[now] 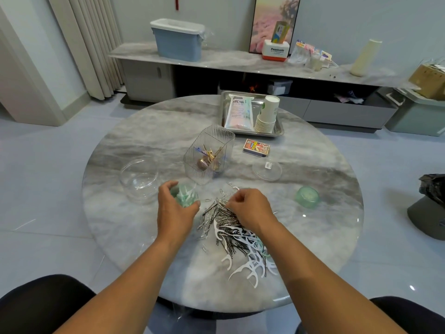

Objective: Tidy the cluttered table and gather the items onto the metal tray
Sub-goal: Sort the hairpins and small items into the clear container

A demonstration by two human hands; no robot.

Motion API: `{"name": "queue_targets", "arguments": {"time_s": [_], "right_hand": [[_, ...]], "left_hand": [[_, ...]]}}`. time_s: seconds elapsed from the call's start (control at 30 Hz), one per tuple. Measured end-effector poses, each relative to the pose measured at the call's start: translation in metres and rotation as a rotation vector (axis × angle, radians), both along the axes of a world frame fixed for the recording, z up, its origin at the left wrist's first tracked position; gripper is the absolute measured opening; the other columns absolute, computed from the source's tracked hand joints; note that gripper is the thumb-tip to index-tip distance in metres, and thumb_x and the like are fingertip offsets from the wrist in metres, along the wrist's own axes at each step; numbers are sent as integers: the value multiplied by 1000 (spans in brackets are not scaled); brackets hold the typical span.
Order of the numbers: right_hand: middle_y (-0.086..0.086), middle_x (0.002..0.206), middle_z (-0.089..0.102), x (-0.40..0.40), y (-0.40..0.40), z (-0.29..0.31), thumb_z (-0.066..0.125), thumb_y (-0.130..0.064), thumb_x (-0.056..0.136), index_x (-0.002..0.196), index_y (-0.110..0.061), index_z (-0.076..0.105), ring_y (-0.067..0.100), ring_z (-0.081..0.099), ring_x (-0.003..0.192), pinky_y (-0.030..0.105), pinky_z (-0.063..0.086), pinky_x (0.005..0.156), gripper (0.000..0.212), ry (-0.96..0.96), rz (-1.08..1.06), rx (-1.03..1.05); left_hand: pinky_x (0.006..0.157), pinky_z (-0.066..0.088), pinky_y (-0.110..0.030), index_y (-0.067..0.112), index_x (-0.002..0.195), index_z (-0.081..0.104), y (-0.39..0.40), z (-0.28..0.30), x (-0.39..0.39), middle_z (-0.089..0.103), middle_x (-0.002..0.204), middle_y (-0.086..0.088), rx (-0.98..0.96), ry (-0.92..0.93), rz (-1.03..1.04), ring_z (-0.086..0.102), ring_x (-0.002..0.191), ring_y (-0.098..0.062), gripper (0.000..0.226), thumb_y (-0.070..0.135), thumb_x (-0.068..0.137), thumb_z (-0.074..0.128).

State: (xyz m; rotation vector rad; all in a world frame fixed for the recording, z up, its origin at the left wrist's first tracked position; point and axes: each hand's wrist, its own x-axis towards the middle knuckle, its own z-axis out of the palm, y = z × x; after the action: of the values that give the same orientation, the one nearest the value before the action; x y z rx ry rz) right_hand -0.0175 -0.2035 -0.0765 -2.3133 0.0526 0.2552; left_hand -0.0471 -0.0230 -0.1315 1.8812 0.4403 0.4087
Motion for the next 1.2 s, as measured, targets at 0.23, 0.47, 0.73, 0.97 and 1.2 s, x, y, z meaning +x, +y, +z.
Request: {"name": "queue_targets", "arguments": {"time_s": [0.23,0.47,0.73,0.97,1.2], "right_hand": [[-1,84,72,-7,-26,-3,82,-11,78,79,-23,69,21,71,83,41,62,81,18,223,146,-254],[-9,80,66,-10,-32,1,90,-28,73,89,-27,67,13,63,69,30,53,66,28,225,304,-342],[-2,84,67,-12,-36,-5,83,-9,82,90,-21,70,19,67,79,29,53,66,19,132,265,-232],[4,88,74,-3,-54,10,84,-10,82,99,-17,72,21,74,82,33,61,74,22,136,226,-183],[-3,76,67,-3,-68,8,89,-16,76,85,-20,64,8,58,58,19,45,51,27,239,282,-262]], "left_hand": [[107,36,-30,28,146,34,1,4,-10,40,145,-3,69,10,15,40,135,-17,93,26,72,90],[93,42,-36,18,116,65,-20,32,-20,58,114,0,662,-367,-235,52,109,-24,31,7,88,72],[82,42,-31,30,119,70,-20,21,-16,55,113,3,836,259,-700,52,111,-19,36,7,91,69],[74,39,-28,31,109,71,-17,31,2,52,107,8,809,337,-812,55,99,-14,27,29,84,80],[73,42,-29,29,86,63,-19,27,8,49,100,10,788,329,-849,51,91,-11,14,33,88,76]]}}
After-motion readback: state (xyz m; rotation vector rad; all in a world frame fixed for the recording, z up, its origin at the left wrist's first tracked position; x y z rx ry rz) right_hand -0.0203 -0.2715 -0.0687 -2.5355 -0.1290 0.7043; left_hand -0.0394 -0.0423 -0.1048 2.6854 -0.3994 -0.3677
